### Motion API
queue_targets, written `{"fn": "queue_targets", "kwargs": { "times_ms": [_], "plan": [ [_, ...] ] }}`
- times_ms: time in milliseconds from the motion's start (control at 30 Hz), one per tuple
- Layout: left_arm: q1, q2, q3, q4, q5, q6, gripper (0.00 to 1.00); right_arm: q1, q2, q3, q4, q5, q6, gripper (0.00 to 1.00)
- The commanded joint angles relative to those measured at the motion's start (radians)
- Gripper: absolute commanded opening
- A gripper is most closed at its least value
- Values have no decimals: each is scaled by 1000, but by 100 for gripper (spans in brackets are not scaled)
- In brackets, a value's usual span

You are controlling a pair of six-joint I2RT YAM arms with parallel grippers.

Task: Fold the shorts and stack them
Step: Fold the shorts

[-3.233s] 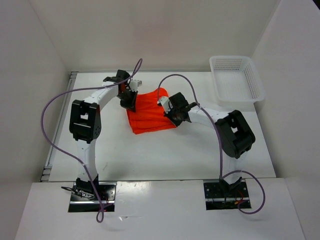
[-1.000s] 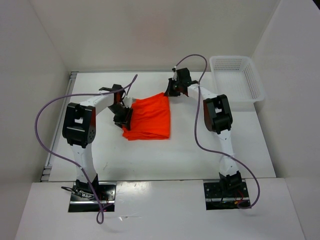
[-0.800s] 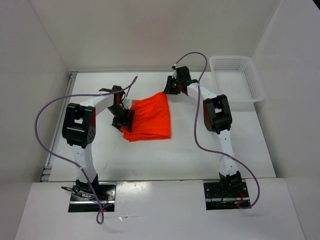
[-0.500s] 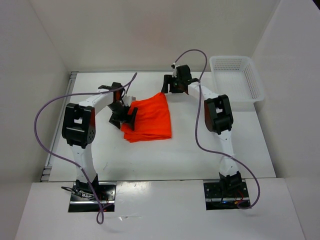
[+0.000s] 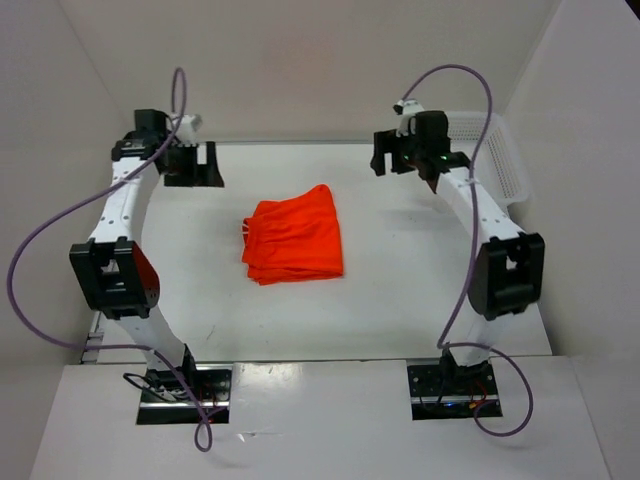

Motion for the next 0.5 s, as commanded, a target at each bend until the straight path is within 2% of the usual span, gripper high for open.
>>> {"fn": "queue_targets", "kwargs": {
  "times_ms": [0, 133, 200, 333, 467],
  "plan": [
    [105, -48, -5, 60, 25, 4, 100, -54, -134, -139, -59, 43, -128, 93],
    [118, -49, -118, 69, 149, 4, 100, -75, -277, -335, -47, 74, -202, 93],
    [78, -20, -155, 81, 241, 4, 100, -75, -332, -375, -61, 48, -226, 93],
    [32, 36, -123, 81, 208, 4, 100, -75, -410, -449, -89, 25, -249, 93],
    [32, 37, -54, 95, 92, 4, 100, -85, -484, -500, -110, 37, -283, 93]
  ]
}}
